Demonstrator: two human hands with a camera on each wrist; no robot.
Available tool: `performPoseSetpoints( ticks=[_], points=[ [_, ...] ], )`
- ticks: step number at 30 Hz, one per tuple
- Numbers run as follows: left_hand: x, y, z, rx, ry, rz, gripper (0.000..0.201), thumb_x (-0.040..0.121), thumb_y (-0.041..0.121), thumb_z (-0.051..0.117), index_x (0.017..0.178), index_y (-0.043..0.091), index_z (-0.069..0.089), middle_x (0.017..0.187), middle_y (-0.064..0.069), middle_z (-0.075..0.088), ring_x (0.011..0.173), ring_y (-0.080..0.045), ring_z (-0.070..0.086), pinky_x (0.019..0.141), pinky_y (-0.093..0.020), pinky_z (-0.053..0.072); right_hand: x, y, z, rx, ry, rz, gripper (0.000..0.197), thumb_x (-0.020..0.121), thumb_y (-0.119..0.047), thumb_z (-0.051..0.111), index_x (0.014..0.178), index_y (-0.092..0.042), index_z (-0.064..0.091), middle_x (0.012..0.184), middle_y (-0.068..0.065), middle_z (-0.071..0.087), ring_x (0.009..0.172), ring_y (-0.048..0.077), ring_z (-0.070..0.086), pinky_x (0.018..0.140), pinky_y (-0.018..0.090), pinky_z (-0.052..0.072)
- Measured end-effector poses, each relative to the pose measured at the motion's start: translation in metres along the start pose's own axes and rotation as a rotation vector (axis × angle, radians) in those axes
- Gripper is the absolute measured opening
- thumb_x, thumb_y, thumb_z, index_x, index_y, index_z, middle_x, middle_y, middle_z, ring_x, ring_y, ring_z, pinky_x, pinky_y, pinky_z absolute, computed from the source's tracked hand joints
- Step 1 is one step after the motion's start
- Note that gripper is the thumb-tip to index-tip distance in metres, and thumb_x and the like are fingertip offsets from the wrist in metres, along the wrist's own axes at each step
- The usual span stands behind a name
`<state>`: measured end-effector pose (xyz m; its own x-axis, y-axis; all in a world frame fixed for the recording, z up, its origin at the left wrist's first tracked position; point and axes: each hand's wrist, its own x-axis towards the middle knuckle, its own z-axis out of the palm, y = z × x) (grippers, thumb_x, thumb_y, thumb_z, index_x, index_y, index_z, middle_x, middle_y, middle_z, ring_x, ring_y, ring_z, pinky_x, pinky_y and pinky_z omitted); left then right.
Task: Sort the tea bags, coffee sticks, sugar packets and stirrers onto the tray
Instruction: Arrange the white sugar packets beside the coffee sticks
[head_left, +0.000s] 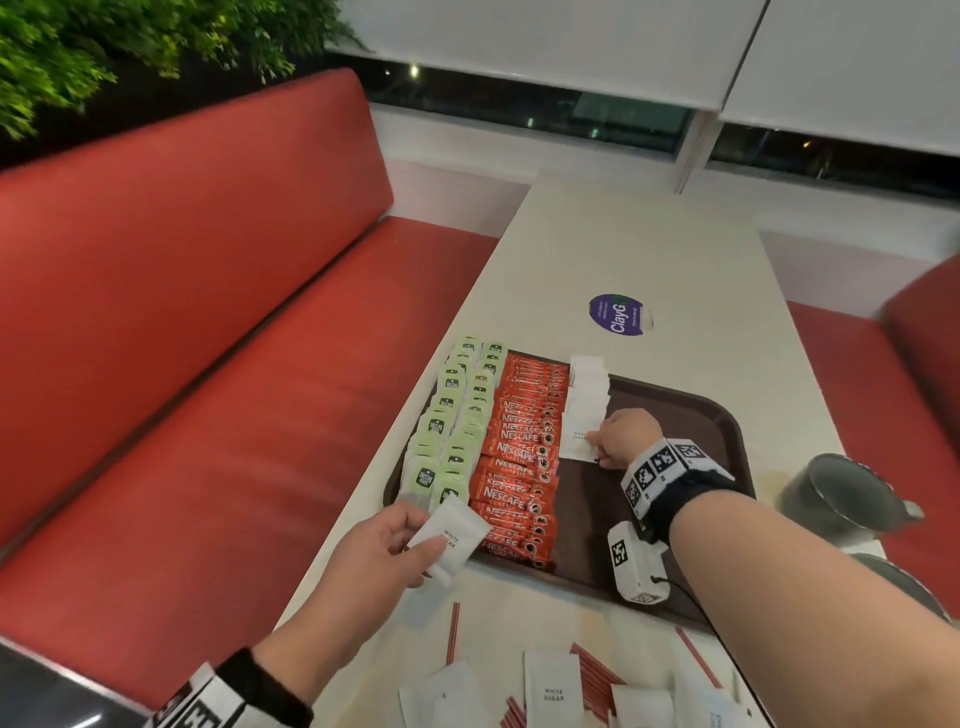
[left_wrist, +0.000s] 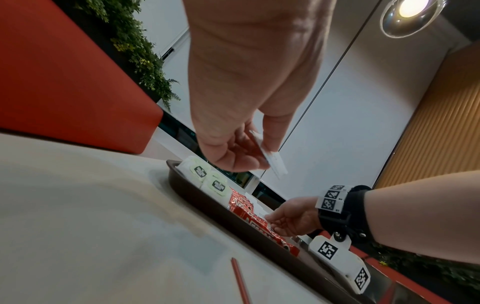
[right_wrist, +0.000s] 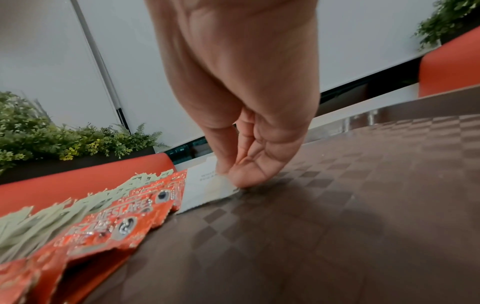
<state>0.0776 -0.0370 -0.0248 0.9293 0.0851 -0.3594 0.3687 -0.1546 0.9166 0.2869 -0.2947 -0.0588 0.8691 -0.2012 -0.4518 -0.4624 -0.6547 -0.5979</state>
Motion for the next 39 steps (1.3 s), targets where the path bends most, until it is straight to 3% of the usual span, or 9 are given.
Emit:
performPoseSetpoints(
  ticks=[4, 8, 12, 14, 20, 25, 28, 35, 39],
  points=[
    [0.0, 0.001, 0.003, -0.03, -0.005, -0.008, 0.003, 0.087, 0.007, 0.064, 0.09, 0.008, 0.063, 0.088, 0.002, 0.075, 0.074, -0.012, 0.065, 0.064, -0.023, 0.048, -0.007, -0.002, -0.003, -0.238, 0.043, 0.006, 0.02, 0.091, -0.019, 0.057, 0.094, -0.001, 0.066, 0.091, 0.011, 0.071, 0.084, 0.026, 0.07, 0.084, 0.036, 0.056],
    [0.0, 0.007, 0.003, -0.104, 0.023, 0.006, 0.006, 0.086, 0.003, 0.064, 0.09, 0.008, 0.063, 0.091, -0.004, 0.075, 0.076, -0.013, 0.067, 0.066, -0.024, 0.052, -0.059, -0.015, -0.011, -0.174, 0.182, -0.293, 0.015, 0.092, -0.019, 0.055, 0.097, -0.01, 0.066, 0.095, 0.002, 0.065, 0.091, 0.019, 0.061, 0.074, 0.026, 0.043],
    [0.005, 0.017, 0.008, -0.231, 0.05, 0.019, 0.005, 0.087, -0.002, 0.061, 0.091, 0.0, 0.059, 0.09, -0.009, 0.074, 0.078, -0.015, 0.069, 0.063, -0.021, 0.054, -0.146, -0.015, 0.002, 0.224, -0.162, -0.463, 0.008, 0.088, -0.025, 0.067, 0.083, -0.02, 0.07, 0.079, -0.007, 0.071, 0.073, 0.005, 0.065, 0.062, 0.014, 0.046],
    [0.006, 0.023, 0.015, -0.256, 0.04, 0.038, 0.007, 0.086, -0.002, 0.062, 0.092, -0.001, 0.059, 0.09, -0.012, 0.073, 0.078, -0.017, 0.068, 0.063, -0.023, 0.055, -0.17, -0.007, 0.016, 0.356, -0.297, -0.441, 0.005, 0.082, -0.023, 0.074, 0.08, -0.019, 0.073, 0.078, 0.0, 0.072, 0.069, 0.013, 0.065, 0.064, 0.023, 0.05],
    [0.001, 0.033, 0.037, -0.203, -0.024, 0.066, 0.008, 0.084, 0.0, 0.066, 0.088, 0.001, 0.059, 0.09, -0.009, 0.073, 0.082, -0.02, 0.069, 0.07, -0.029, 0.057, -0.183, 0.007, 0.034, 0.482, -0.303, -0.403, 0.006, 0.083, -0.008, 0.071, 0.078, -0.011, 0.071, 0.078, 0.018, 0.068, 0.066, 0.017, 0.055, 0.065, 0.03, 0.045],
    [-0.002, 0.025, 0.021, -0.179, -0.018, 0.027, 0.014, 0.084, 0.007, 0.068, 0.096, 0.01, 0.062, 0.094, -0.014, 0.07, 0.088, -0.023, 0.07, 0.081, -0.034, 0.056, -0.145, 0.017, 0.006, 0.495, -0.06, -0.242, 0.012, 0.082, -0.005, 0.072, 0.074, -0.01, 0.064, 0.066, 0.004, 0.067, 0.053, 0.011, 0.057, 0.052, 0.023, 0.043],
    [-0.004, 0.013, 0.005, -0.201, 0.028, -0.001, 0.011, 0.086, 0.003, 0.065, 0.096, 0.006, 0.061, 0.09, -0.016, 0.07, 0.082, -0.022, 0.071, 0.075, -0.03, 0.055, -0.102, 0.026, -0.009, 0.375, 0.067, -0.125, 0.016, 0.082, -0.007, 0.071, 0.07, -0.012, 0.062, 0.065, 0.005, 0.065, 0.054, 0.013, 0.053, 0.05, 0.024, 0.039],
    [-0.017, -0.011, -0.024, -0.236, 0.095, -0.03, 0.009, 0.085, -0.001, 0.064, 0.093, 0.003, 0.061, 0.076, -0.009, 0.068, 0.081, -0.025, 0.071, 0.071, -0.028, 0.054, -0.037, 0.026, 0.001, 0.303, -0.084, 0.146, 0.014, 0.086, -0.001, 0.065, 0.077, -0.006, 0.056, 0.063, 0.01, 0.059, 0.056, 0.018, 0.052, 0.043, 0.022, 0.034],
    [-0.025, -0.023, -0.037, -0.267, 0.14, -0.037, 0.009, 0.085, -0.003, 0.063, 0.093, 0.0, 0.061, 0.075, -0.009, 0.068, 0.078, -0.024, 0.07, 0.073, -0.031, 0.055, -0.029, 0.023, 0.008, 0.129, -0.116, 0.221, 0.021, 0.086, -0.012, 0.069, 0.073, -0.006, 0.053, 0.058, 0.008, 0.058, 0.068, 0.022, 0.053, 0.053, 0.028, 0.039]
  ],
)
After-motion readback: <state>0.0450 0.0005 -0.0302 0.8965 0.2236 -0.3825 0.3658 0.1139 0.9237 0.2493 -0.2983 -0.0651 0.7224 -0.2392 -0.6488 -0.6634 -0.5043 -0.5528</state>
